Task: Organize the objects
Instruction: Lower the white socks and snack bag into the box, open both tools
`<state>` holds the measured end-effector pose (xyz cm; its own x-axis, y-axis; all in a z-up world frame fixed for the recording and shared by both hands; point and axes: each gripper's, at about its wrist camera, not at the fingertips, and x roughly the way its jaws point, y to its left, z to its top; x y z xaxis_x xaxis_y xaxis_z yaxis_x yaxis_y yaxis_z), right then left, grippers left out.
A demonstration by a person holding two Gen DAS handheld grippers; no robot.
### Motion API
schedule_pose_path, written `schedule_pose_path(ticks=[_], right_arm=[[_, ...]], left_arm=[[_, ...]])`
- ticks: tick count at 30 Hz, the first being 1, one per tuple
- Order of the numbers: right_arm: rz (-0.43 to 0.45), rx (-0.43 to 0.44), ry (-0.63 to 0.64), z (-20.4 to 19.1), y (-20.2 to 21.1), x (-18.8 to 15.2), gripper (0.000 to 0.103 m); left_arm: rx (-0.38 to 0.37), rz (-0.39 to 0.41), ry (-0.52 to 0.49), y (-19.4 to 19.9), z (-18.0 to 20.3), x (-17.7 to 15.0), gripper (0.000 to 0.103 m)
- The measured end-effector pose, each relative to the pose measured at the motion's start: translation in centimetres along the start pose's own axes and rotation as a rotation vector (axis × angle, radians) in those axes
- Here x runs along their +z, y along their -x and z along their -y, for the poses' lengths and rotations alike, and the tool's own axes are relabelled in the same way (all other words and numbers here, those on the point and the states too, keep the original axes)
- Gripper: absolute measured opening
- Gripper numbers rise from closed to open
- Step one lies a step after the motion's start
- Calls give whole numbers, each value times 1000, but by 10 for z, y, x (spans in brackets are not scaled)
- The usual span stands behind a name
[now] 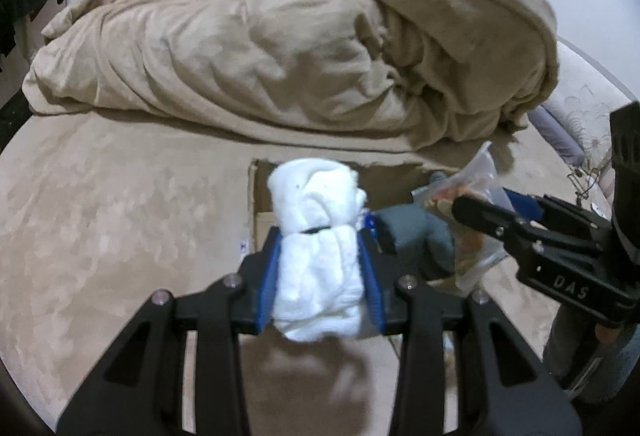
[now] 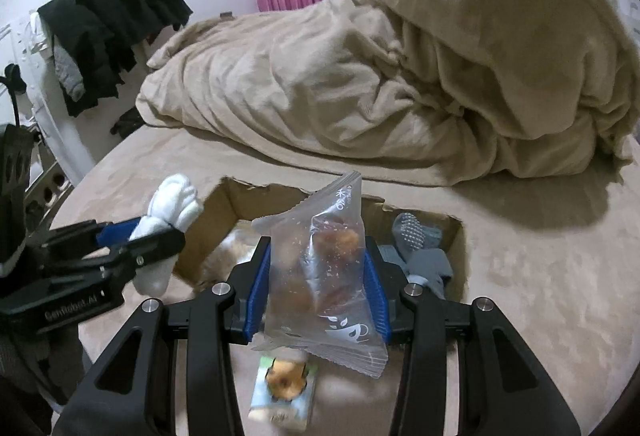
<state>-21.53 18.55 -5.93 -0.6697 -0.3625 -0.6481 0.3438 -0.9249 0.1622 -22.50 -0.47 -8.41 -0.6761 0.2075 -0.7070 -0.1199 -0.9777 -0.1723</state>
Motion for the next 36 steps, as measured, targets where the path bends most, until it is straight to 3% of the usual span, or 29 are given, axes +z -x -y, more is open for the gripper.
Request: schedule_pose_path(ticks=[9, 16, 19, 20, 23, 27, 36], right_arm=[[-74, 8, -65, 12, -61, -10, 45], [-79, 12, -64, 9, -71, -15, 50], [-57, 3, -64, 10, -61, -14, 70], [-48, 0, -68, 11, -58, -13, 72], [-19, -12, -74, 11, -39, -7, 74], [17, -30, -58, 4, -10, -2, 79], [75, -33, -41, -17, 61, -5, 79]], left_arm=[[11, -56, -37, -53, -2, 9, 38], [11, -85, -53, -65, 1, 10, 42], [23, -67, -49, -52, 1, 12, 43], [32, -57, -47, -44, 1, 13, 44], [34, -47, -48, -26, 3, 14, 50], [47, 5, -35, 13, 5, 10, 77], [54, 77, -2, 93, 6, -12, 85]])
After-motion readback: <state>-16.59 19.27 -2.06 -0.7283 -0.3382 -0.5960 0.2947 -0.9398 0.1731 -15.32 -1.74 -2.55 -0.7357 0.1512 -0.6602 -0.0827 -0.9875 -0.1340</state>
